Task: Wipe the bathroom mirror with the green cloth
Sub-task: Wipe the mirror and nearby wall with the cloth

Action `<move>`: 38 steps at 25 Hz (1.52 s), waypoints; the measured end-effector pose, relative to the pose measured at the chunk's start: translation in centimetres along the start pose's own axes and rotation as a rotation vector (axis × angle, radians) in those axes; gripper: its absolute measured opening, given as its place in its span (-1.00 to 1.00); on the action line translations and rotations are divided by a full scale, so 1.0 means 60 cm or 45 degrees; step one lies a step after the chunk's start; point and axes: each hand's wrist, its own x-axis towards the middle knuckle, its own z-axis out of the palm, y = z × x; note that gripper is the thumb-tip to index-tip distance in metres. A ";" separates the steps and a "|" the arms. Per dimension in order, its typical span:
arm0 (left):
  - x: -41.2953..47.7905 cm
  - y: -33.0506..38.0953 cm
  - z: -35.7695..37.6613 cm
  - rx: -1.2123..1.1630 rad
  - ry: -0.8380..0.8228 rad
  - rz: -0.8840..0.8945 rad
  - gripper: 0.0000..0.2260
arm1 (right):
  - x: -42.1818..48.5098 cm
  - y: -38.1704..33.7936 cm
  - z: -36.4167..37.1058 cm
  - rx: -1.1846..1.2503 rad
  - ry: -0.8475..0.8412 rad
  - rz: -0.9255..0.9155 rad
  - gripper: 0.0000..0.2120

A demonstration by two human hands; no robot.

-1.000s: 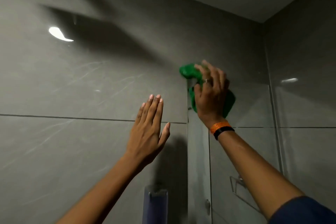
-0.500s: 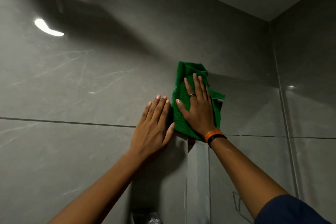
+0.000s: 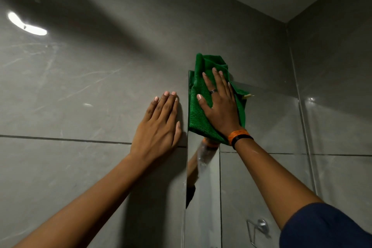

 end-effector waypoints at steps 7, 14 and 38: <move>0.006 0.025 0.016 0.015 0.028 0.015 -0.41 | -0.016 0.079 -0.009 -0.002 0.047 0.124 -0.39; -0.011 0.041 0.037 0.046 0.015 0.051 -0.40 | -0.040 0.218 -0.028 -0.037 0.002 0.281 -0.38; -0.039 0.074 0.028 -0.028 -0.006 -0.011 -0.40 | -0.095 0.395 -0.085 -0.100 -0.227 1.039 -0.38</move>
